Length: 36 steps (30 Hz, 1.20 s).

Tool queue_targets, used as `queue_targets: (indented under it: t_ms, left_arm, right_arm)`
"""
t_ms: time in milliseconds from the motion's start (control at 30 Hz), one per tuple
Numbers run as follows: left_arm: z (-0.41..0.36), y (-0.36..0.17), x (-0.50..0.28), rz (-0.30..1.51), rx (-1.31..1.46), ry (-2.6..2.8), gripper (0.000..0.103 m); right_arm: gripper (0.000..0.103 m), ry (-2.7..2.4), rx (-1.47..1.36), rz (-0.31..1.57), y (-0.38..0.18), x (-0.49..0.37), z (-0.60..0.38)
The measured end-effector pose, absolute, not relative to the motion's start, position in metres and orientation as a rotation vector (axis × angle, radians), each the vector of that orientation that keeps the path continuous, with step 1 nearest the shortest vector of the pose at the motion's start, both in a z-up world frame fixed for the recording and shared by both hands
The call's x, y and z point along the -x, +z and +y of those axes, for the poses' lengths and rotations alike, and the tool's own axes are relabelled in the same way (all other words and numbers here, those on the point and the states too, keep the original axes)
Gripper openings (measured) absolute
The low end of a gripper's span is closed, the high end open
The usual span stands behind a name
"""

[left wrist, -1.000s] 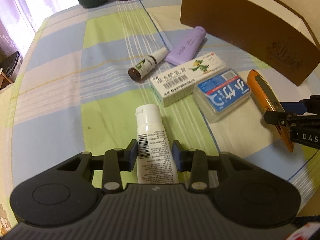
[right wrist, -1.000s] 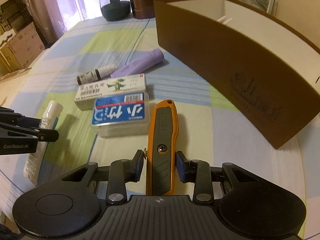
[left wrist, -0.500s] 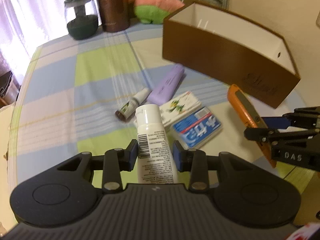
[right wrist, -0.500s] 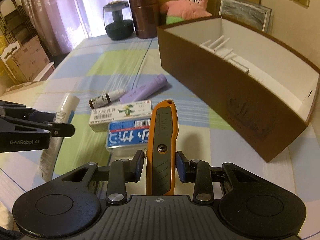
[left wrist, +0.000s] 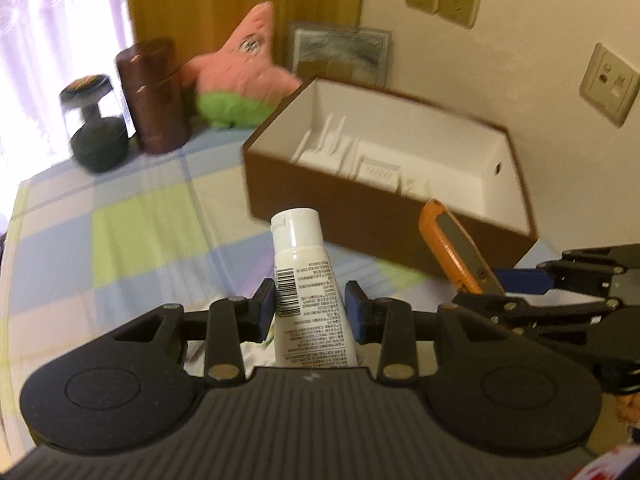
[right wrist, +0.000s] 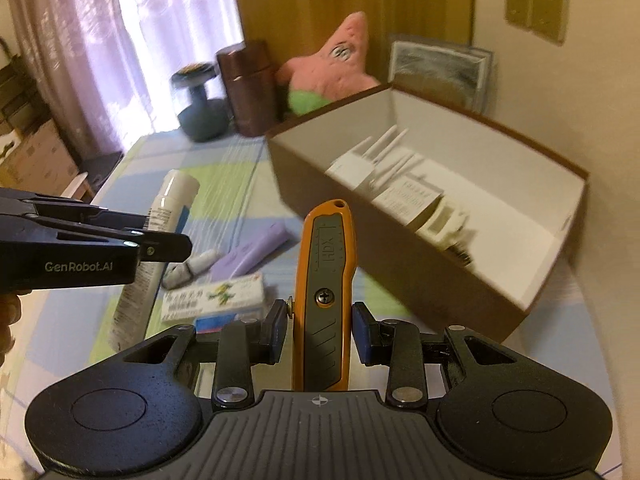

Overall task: Organize rigid objects
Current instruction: 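Carry the tube with the left tool while the right tool carries the knife into the brown box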

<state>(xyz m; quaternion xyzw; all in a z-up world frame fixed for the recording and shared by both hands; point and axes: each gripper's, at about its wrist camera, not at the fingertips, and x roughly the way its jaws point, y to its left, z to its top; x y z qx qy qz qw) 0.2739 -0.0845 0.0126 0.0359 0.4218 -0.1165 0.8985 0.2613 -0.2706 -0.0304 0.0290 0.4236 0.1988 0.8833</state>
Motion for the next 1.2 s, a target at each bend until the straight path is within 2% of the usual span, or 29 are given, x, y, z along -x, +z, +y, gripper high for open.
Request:
queue_targets:
  t_ms: [367,700,967,1200]
  left_arm:
    - [-0.142,0.035,-0.343,0.829,-0.086,-0.357,0.032]
    - [-0.198,0.039,-0.402,0.816,-0.125,-0.406,0.032]
    - [-0.223,0.021,-0.443,0.838,-0.153,-0.433,0.032]
    - [-0.234,-0.015,-0.471,0.919,-0.169,-0.454,0.032]
  right_arm:
    - [0.031,0.298,-0.157,0.852,-0.009,-0.305,-0.308]
    - [0.031,0.19,-0.231,0.862,-0.013,-0.36,-0.343]
    - [0.031,0.126,-0.244,0.914,-0.037,-0.393,-0.362]
    - [0.031,0.077,-0.242,0.999,-0.067,-0.413,-0.368]
